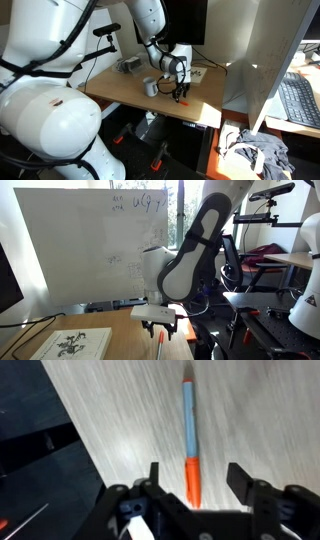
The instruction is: Put the pen in the mug
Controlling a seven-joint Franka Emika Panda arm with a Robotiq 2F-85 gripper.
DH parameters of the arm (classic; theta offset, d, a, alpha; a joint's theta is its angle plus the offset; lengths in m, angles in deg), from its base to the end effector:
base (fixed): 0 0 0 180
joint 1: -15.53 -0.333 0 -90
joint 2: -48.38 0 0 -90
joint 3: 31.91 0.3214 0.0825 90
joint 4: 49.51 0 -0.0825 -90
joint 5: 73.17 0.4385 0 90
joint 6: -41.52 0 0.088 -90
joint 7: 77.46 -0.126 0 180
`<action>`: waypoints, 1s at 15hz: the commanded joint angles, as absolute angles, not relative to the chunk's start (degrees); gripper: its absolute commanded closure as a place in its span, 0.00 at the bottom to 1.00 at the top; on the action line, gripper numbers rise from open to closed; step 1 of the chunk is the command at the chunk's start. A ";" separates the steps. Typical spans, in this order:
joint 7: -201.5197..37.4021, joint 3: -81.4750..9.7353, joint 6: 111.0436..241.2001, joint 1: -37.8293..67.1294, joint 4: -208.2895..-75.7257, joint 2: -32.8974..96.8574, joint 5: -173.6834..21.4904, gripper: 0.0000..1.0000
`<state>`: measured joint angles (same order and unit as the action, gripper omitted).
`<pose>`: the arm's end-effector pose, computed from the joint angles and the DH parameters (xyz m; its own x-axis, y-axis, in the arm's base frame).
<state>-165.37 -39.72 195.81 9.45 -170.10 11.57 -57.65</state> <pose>0.5847 -0.0324 0.0410 -0.2143 -0.9764 -0.0267 -0.9761 0.2131 0.0418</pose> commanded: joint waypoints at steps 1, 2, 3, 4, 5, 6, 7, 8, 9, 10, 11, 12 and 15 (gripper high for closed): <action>-166.77 -40.31 195.55 9.17 -168.30 9.99 -55.97 0.32; -166.96 -40.70 195.26 8.95 -167.88 9.47 -56.11 0.32; -166.76 -40.63 195.07 9.16 -167.51 9.04 -55.95 0.33; -166.63 -40.66 195.10 9.22 -167.27 8.68 -55.89 0.33; -166.59 -40.72 195.12 9.18 -167.02 8.31 -55.89 0.35; -166.52 -40.71 194.94 9.19 -166.77 8.01 -55.88 0.36; -166.43 -40.65 194.99 9.22 -166.54 7.73 -55.82 0.59; -166.63 -40.96 195.15 8.90 -166.40 7.53 -56.07 0.60; -166.66 -40.94 195.38 8.86 -166.31 7.44 -55.98 0.68; -166.75 -41.12 195.47 8.67 -166.17 7.51 -56.14 0.75; -166.83 -41.23 195.35 8.55 -166.11 7.61 -56.25 0.83; -166.78 -41.28 195.12 8.50 -166.04 7.65 -56.36 0.92; -166.12 -41.08 194.82 8.66 -166.21 7.97 -56.41 0.96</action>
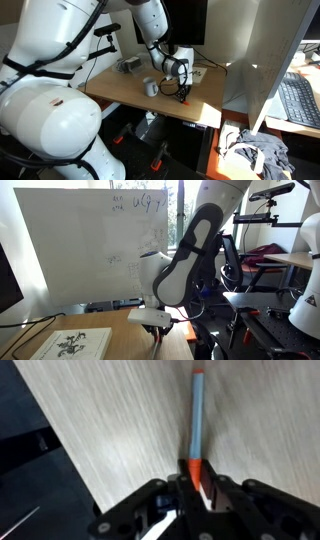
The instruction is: Put the pen in the mug
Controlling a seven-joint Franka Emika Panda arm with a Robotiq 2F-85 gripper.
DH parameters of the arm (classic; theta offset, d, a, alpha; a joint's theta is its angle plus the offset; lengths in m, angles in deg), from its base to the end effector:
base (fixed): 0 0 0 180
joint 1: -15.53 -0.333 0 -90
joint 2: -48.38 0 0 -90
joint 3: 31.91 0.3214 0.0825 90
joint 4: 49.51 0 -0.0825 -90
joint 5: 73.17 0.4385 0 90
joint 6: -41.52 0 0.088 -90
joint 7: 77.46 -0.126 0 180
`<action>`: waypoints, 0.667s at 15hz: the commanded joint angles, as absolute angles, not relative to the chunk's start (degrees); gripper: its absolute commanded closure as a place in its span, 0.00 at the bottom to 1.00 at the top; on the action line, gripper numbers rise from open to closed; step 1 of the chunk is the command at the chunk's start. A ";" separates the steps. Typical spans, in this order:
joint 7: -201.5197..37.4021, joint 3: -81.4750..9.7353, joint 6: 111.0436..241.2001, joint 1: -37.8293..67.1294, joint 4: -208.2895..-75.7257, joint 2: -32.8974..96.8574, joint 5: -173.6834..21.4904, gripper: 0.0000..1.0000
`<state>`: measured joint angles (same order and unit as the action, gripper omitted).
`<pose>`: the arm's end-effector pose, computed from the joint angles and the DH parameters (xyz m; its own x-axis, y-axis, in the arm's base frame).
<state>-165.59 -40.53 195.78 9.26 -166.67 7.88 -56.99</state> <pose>0.5955 -0.0403 0.0237 -0.2307 -0.9729 -0.0148 -0.9723 0.2299 0.0422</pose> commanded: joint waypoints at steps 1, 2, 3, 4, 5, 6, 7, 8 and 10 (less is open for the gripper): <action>-165.34 -41.02 194.78 8.61 -166.39 8.30 -56.88 0.96; -162.83 -39.92 195.72 9.38 -166.96 9.11 -57.02 0.96; -160.65 -39.70 197.06 9.19 -167.69 10.25 -57.84 0.96; -157.84 -39.16 198.45 9.24 -168.22 11.37 -58.27 0.96; -155.13 -38.80 198.58 9.12 -168.76 13.00 -58.80 0.96; -153.15 -39.33 197.45 8.24 -169.35 14.96 -59.95 0.96; -151.14 -39.68 196.85 7.66 -169.65 16.61 -61.17 0.96; -149.21 -39.98 196.17 7.18 -170.42 18.80 -62.53 0.96; -144.11 -38.70 196.02 7.65 -171.86 22.66 -63.90 0.96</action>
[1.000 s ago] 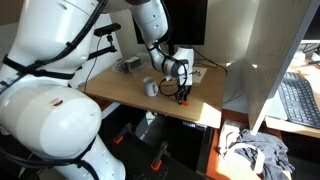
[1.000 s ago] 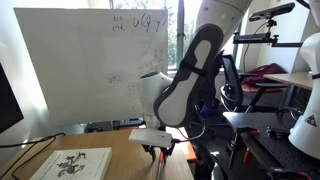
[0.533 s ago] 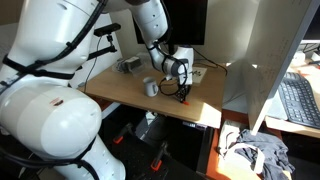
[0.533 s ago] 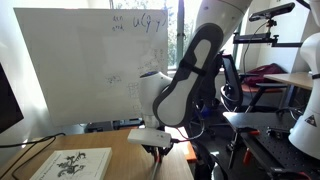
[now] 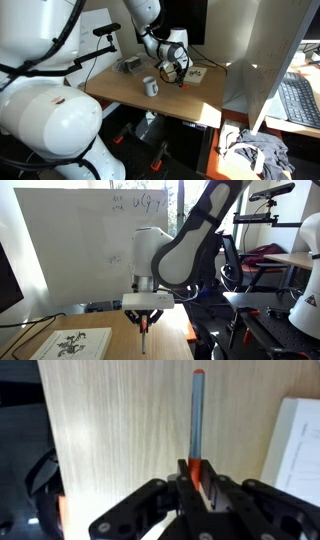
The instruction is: Put the pen in the mug
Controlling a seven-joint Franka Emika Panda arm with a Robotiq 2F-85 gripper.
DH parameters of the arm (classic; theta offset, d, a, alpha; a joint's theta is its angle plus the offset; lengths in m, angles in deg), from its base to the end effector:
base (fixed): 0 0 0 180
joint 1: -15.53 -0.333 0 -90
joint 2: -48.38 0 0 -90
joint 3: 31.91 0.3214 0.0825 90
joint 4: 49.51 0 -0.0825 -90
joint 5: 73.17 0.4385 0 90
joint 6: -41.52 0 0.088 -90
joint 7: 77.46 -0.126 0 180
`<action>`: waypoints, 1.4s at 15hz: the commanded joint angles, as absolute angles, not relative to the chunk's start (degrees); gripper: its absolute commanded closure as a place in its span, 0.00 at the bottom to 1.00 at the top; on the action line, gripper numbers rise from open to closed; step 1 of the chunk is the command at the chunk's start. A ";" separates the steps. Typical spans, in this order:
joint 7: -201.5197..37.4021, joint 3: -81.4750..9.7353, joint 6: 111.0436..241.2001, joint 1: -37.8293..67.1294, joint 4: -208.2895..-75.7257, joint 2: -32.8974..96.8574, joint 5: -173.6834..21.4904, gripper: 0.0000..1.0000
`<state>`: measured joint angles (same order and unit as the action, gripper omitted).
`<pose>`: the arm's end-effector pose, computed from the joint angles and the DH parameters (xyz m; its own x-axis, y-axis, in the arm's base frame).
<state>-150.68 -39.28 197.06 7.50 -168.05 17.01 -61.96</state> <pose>0.6296 -0.0012 0.1126 0.1520 -0.9884 -0.0008 -0.9824 -0.1510 -0.1095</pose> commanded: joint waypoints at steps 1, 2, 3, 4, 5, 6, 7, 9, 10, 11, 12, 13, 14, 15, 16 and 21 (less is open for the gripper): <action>-141.69 -38.26 195.57 7.68 -172.41 24.22 -64.49 0.96; -138.78 -37.35 195.14 7.95 -172.95 25.74 -64.38 0.96; -136.38 -36.86 194.28 7.71 -173.30 26.95 -64.65 0.96; -133.94 -36.25 193.53 7.57 -173.65 27.98 -64.77 0.96; -131.09 -35.23 192.88 7.77 -173.81 28.84 -64.41 0.96; -128.12 -34.16 192.37 7.98 -174.10 29.71 -63.88 0.96; -125.06 -33.25 191.69 8.23 -174.04 30.28 -63.49 0.96; -119.04 -32.02 190.09 8.45 -173.67 31.26 -63.35 0.96; -116.12 -31.73 189.07 8.50 -173.30 31.59 -63.55 0.96; -113.17 -31.60 187.93 8.52 -172.87 31.80 -63.81 0.96; -110.39 -31.67 186.87 8.43 -172.41 31.86 -64.27 0.96; -107.53 -31.70 185.98 8.38 -171.89 31.83 -64.59 0.96; -105.28 -31.85 185.02 8.21 -171.44 31.77 -65.57 0.96; -102.73 -31.77 184.18 8.17 -170.84 31.63 -66.21 0.96; -99.75 -31.31 183.33 8.43 -170.24 31.50 -66.17 0.96; -101.20 -31.67 185.24 7.87 -170.78 31.29 -65.52 0.82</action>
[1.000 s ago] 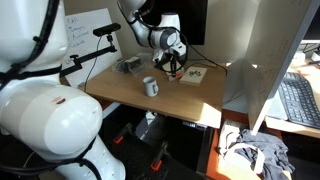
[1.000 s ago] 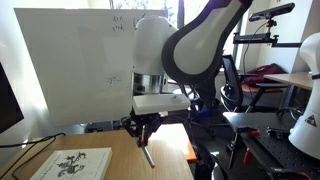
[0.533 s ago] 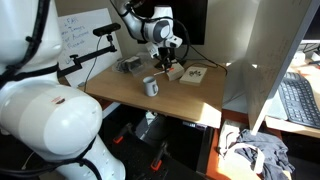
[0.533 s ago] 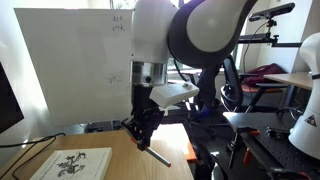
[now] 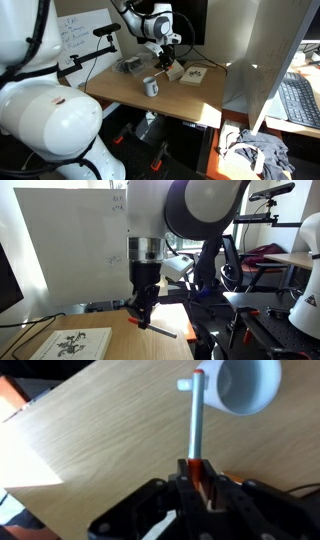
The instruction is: Put the pen in the mug
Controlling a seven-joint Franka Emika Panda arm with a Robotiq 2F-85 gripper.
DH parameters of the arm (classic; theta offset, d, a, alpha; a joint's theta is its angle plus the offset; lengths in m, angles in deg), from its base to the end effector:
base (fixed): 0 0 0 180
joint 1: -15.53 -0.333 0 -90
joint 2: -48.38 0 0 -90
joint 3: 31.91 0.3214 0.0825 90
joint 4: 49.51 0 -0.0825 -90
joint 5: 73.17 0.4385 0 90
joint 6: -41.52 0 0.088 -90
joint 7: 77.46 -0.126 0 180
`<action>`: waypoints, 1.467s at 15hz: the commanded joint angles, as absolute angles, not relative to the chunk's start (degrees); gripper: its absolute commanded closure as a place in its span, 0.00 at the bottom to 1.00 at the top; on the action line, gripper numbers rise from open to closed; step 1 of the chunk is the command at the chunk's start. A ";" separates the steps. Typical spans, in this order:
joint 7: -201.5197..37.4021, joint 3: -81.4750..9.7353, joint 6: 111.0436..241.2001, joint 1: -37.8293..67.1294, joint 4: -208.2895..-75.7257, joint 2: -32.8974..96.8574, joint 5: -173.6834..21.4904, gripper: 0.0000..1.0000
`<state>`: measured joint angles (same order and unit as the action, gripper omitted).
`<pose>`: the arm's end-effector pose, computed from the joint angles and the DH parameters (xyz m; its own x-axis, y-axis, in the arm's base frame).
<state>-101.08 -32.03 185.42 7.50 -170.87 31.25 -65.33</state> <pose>0.6194 0.0865 0.2250 0.9263 -0.3739 0.0459 -0.3666 -0.9229 -0.1181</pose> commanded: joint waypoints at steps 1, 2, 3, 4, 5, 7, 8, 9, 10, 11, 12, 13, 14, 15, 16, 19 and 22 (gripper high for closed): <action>-101.19 -31.67 185.22 7.88 -170.78 31.28 -65.56 0.82; -101.19 -31.66 185.21 7.87 -170.78 31.28 -65.57 0.96; -98.41 -30.65 187.33 8.78 -171.40 31.15 -63.39 0.96; -94.80 -29.35 189.47 9.84 -171.83 30.99 -60.74 0.96; -91.35 -28.36 192.45 10.46 -172.39 30.86 -59.19 0.96; -82.19 -25.46 197.59 12.52 -173.35 30.49 -54.95 0.96; -77.48 -23.83 199.46 13.75 -173.91 30.43 -53.05 0.96; -72.63 -22.14 200.46 15.12 -174.45 30.40 -51.48 0.96; -67.55 -20.05 201.33 16.80 -174.73 30.23 -49.30 0.96; -62.18 -17.66 201.92 18.78 -174.83 30.04 -46.57 0.96; -56.54 -15.09 202.30 20.92 -174.82 29.92 -43.45 0.96; -50.63 -12.34 202.35 23.27 -174.54 29.83 -39.72 0.96; -44.69 -9.76 201.86 25.44 -174.08 29.69 -35.90 0.96; -38.67 -7.29 200.97 27.71 -173.57 29.41 -32.27 0.96; -32.81 -5.40 199.91 29.47 -172.97 29.01 -28.98 0.96; -17.24 -1.03 196.38 34.17 -171.61 27.49 -22.23 0.96; -3.43 -3.26 190.40 33.37 -169.77 25.79 -16.74 0.96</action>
